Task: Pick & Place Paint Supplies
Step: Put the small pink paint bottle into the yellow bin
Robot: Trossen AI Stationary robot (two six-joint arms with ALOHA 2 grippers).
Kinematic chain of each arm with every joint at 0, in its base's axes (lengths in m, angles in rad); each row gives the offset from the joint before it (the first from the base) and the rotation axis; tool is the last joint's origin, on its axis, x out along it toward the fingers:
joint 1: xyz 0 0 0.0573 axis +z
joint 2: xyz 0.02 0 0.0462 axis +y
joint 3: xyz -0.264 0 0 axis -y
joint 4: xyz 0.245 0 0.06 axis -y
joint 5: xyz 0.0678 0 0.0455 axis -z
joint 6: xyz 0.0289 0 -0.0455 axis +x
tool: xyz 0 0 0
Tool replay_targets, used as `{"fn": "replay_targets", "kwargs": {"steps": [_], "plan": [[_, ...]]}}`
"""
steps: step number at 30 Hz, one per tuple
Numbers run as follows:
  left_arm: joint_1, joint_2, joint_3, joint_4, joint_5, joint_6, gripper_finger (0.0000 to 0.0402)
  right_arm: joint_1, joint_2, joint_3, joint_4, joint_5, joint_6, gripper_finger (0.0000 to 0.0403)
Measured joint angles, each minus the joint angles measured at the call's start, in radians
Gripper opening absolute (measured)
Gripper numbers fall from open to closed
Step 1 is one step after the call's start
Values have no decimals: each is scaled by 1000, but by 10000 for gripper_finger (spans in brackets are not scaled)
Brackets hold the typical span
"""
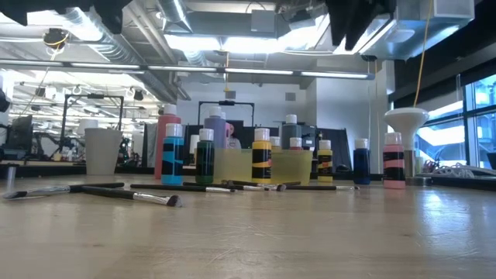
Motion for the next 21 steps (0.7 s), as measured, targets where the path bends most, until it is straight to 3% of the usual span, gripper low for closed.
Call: {"fn": "replay_targets", "kwargs": {"steps": [10,16,21], "plan": [[0,0,0,-3,0,-27,187,-125,9,0,0,-49,-99,260],[0,0,0,-16,1,-70,189,-191,-12,-15,-3,-362,-343,293],[0,-3,0,-61,10,-66,190,-240,-122,-106,4,-318,-290,304]]}}
